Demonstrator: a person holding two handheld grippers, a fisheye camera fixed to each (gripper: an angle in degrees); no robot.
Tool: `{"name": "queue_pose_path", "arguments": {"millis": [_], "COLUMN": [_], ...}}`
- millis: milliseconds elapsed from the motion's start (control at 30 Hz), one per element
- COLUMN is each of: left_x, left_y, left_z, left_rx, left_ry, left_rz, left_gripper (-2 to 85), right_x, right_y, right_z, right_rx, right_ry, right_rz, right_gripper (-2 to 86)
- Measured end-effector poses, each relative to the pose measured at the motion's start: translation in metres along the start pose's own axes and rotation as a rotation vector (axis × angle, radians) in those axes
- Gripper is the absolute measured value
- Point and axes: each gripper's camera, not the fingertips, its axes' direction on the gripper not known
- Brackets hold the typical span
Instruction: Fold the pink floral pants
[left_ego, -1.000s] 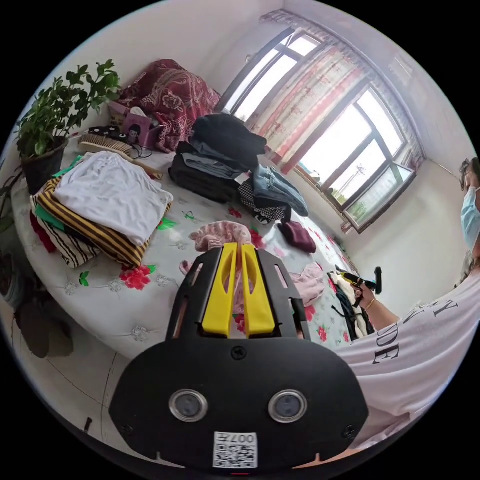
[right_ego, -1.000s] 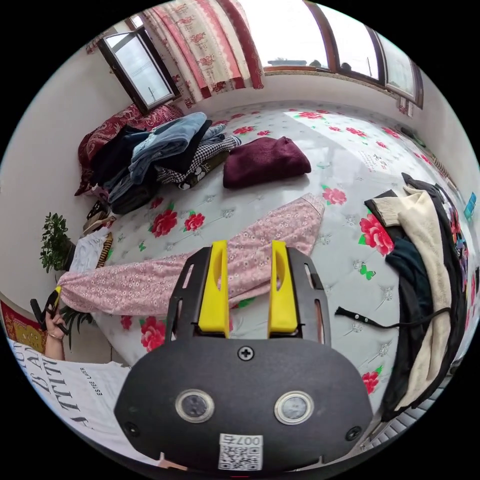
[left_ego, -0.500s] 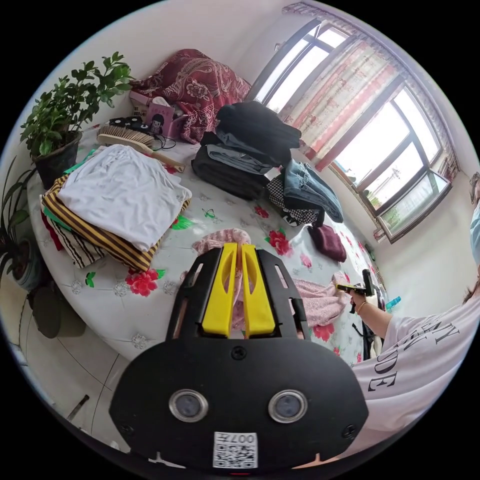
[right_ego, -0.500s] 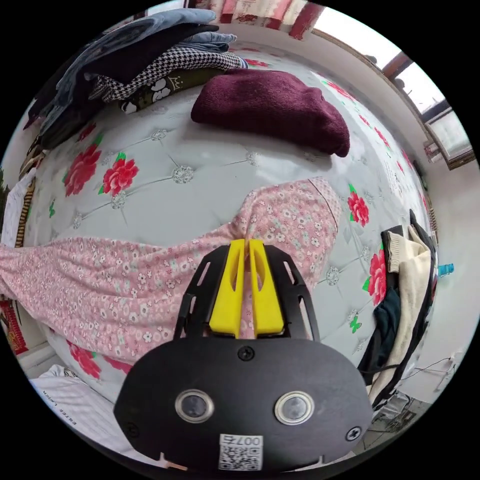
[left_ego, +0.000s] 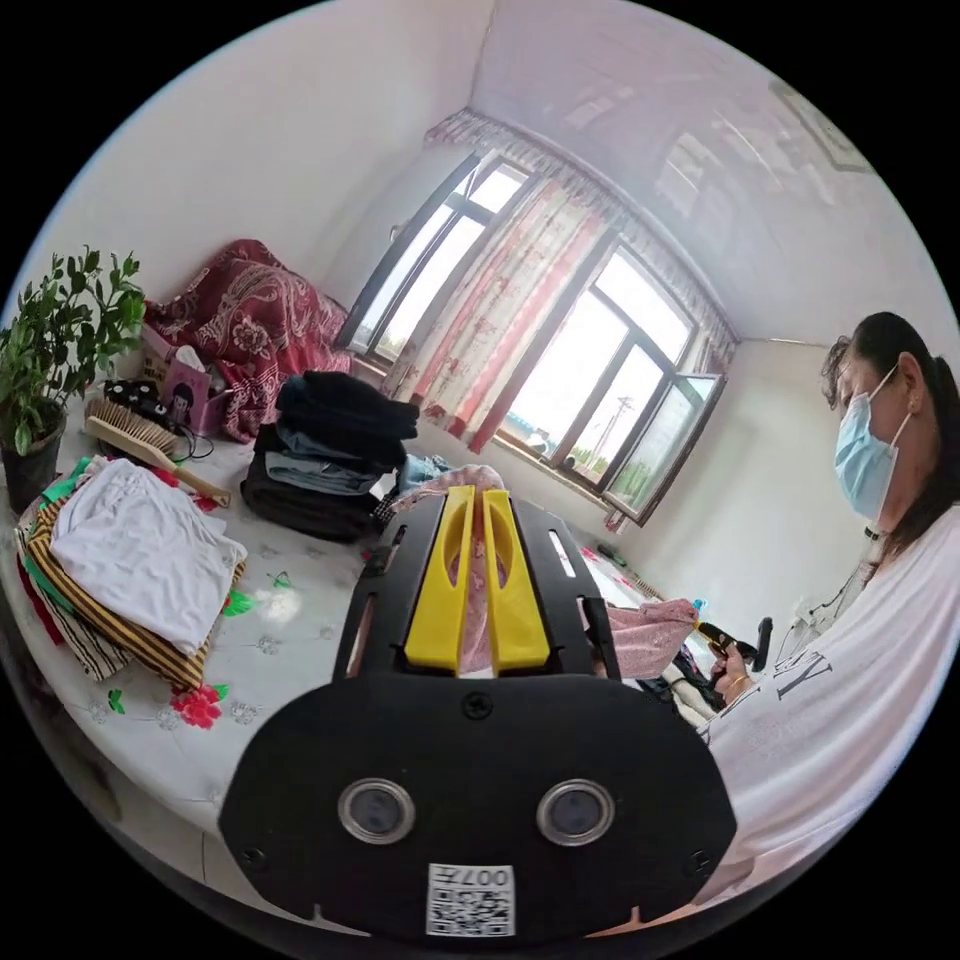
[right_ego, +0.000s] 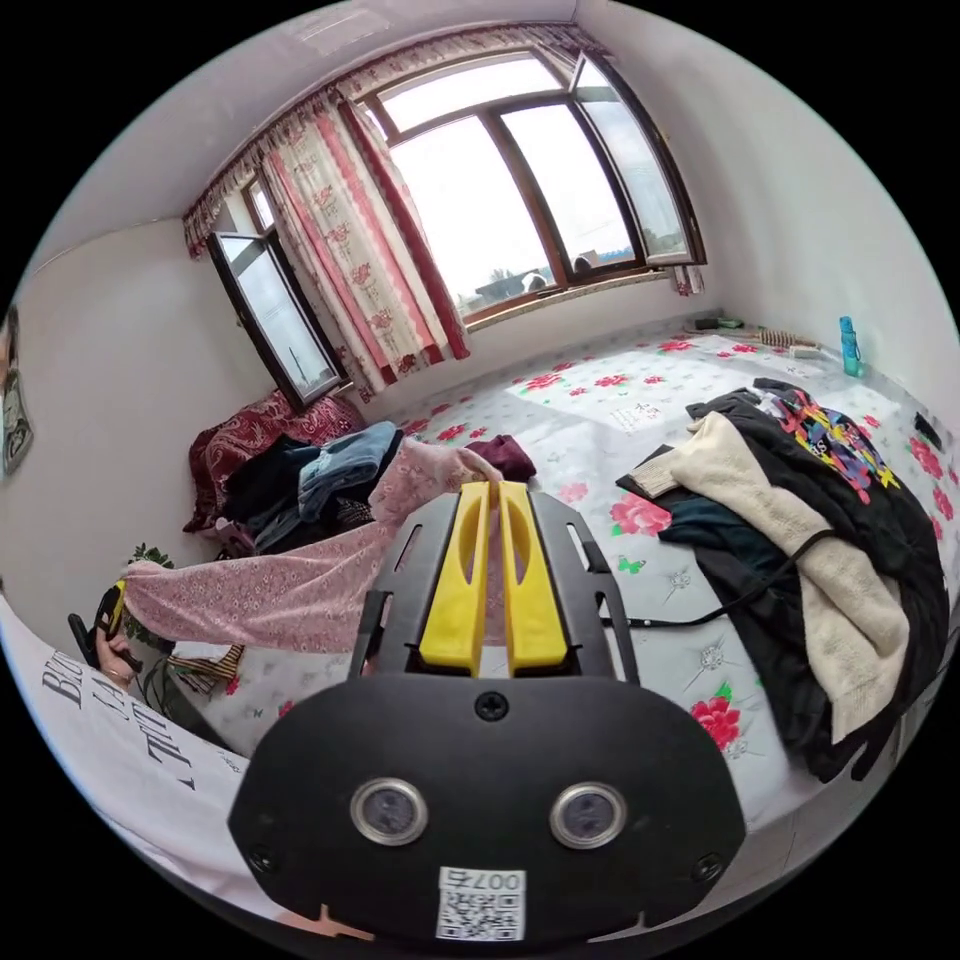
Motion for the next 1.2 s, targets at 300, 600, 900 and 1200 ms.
{"name": "queue_pose_path", "arguments": {"millis": [300, 600, 900, 1200], "left_x": [0.004, 0.054, 0.082, 0.133], "left_y": [0.063, 0.097, 0.101, 0.074], "left_z": [-0.022, -0.003, -0.032, -0.073], "left_rx": [-0.243, -0.389, -0.294, -0.112], "left_ry": [-0.208, -0.259, -0.247, -0.131], "left_rz": [-0.161, -0.089, -0.134, -0.061], "left_gripper": [-0.9, -0.9, -0.9, -1.0], "right_x": [0.057, 0.064, 0.081, 0.069], "right_y": [0.072, 0.118, 0.135, 0.043], "right_z": [-0.018, 0.049, 0.119, -0.083], "right_rx": [-0.411, -0.637, -0.84, -0.105], "right_ry": [0.182, 0.188, 0.218, 0.106], "right_rz": [0.09, 0.01, 0.045, 0.065], "right_gripper": [0.4, 3.3, 1.2, -0.2]}}
